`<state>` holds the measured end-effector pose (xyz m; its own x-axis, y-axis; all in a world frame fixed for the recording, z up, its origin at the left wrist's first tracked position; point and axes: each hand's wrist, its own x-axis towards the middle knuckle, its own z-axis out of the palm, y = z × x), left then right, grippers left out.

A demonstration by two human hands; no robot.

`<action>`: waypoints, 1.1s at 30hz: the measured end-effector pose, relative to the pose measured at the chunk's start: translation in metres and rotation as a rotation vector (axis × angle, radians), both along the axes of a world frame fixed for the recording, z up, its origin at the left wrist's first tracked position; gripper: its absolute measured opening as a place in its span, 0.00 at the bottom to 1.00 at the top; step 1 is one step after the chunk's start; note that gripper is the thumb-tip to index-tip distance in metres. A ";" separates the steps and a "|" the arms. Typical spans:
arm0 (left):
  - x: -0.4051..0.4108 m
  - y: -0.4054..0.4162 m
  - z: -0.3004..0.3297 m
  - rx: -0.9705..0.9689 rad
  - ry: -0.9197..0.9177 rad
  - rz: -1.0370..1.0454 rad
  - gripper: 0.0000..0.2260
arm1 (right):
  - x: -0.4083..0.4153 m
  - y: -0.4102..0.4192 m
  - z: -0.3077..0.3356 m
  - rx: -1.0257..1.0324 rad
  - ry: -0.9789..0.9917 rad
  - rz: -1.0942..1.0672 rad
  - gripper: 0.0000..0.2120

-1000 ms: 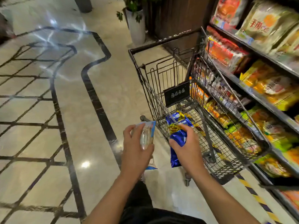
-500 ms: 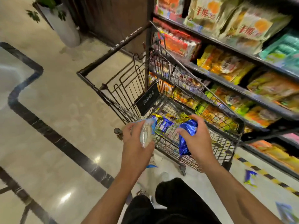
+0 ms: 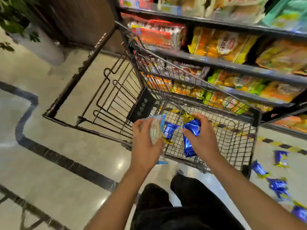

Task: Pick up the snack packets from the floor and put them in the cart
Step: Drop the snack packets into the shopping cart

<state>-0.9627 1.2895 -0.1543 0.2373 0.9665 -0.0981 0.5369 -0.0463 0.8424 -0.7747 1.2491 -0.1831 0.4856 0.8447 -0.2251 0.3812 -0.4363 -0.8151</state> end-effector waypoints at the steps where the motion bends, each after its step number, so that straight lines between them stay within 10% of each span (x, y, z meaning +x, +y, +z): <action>1: 0.008 0.008 -0.006 -0.015 0.010 -0.003 0.29 | 0.008 0.003 -0.008 -0.005 0.018 -0.001 0.31; 33: 0.160 0.090 -0.353 -0.230 0.309 -0.480 0.33 | 0.096 0.033 -0.320 -0.451 0.111 -0.241 0.25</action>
